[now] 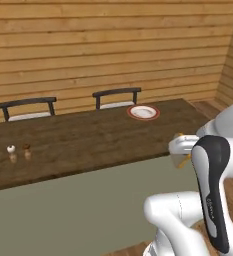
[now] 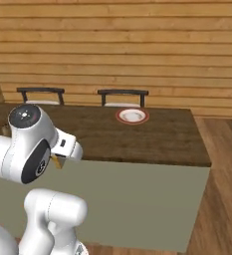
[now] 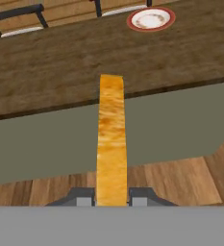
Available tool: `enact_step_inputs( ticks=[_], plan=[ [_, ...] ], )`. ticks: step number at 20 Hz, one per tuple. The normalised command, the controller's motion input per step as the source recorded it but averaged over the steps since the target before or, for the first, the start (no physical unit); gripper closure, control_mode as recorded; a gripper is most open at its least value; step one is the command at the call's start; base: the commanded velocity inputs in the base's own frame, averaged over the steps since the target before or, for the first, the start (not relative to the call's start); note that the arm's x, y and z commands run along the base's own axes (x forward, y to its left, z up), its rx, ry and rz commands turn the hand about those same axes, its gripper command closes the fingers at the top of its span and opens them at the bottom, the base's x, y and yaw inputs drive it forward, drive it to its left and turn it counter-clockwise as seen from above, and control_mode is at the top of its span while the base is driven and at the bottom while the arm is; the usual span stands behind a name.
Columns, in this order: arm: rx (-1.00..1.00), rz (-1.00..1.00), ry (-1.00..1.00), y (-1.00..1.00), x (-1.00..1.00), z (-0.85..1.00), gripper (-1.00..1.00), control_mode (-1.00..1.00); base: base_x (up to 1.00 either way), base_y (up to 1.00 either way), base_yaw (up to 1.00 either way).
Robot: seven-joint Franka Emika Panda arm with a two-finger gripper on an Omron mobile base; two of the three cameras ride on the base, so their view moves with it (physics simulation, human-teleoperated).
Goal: Start the toaster. Once the lever pops up, take the bread to the plate on the dining counter.
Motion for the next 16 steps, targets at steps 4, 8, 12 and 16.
enact_step_inputs(
  ticks=[4, 8, 12, 16],
  plan=[
    [0.00, 0.00, 0.00, 0.00, 0.00, 0.00, 1.00, 1.00, 0.24, -0.58, 0.00],
    [0.00, 0.00, 0.00, 0.00, 0.00, 0.00, 1.00, 1.00, 0.28, -0.46, 0.00],
    [0.00, 0.00, 0.00, 0.00, 0.00, 0.00, 1.00, 1.00, 0.50, -0.28, 0.01],
    [0.00, 0.00, 0.00, 0.00, 0.00, 0.00, 1.00, 1.00, 0.39, -0.37, 0.00]
  ],
)
